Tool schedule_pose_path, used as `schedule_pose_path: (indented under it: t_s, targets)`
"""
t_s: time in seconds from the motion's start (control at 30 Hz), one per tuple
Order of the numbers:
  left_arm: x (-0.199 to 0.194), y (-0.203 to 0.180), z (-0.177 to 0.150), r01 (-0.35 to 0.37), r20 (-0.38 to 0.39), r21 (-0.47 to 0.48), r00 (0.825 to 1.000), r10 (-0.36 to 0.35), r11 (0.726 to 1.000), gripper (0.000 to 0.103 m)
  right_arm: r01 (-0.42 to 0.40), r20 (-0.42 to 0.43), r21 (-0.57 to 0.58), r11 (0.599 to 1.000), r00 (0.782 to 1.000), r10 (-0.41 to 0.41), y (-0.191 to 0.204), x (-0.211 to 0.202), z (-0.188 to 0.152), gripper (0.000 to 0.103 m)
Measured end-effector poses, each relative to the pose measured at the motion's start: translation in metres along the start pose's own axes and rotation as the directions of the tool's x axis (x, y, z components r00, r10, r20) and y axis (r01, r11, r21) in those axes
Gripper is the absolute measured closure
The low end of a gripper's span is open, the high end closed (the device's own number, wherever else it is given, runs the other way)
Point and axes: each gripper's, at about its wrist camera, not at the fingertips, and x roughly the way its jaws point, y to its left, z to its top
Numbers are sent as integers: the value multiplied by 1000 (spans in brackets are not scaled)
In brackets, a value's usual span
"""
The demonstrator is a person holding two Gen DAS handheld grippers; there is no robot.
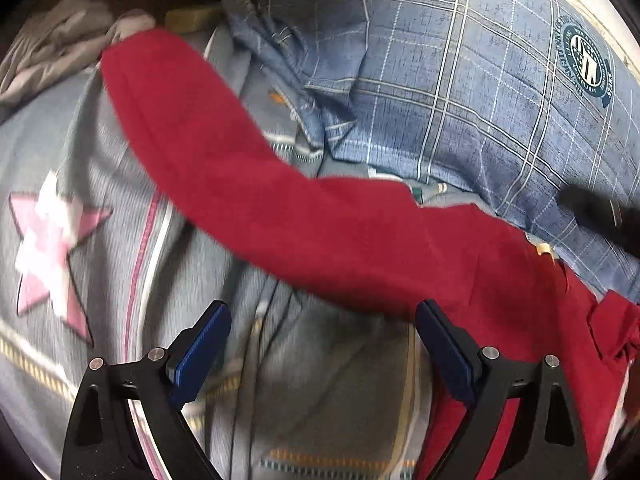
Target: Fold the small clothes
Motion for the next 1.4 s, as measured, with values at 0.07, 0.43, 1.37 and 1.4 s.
schedule_pose_path:
  t_s: [0.07,0.43,1.37,1.4]
  targets:
    - [-10,2,-3,0,22,-18,1000,1,1000,10,-48,-10,-44,998,999,48,15,7,19,18]
    - [-52,46,-15,-129,144,-180,977,156,975,10,-291,-89,-352,890,956,278,147,61,50,23]
    - [-40,60,-7,-137,105,-204,981,161,969,11,-464,-197,-418,781,886,420,233,132,59,95]
    - [-41,61,-7,-130,110,-210,982,156,969,11,-462,-184,-413,785,886,425,228,125,58,95]
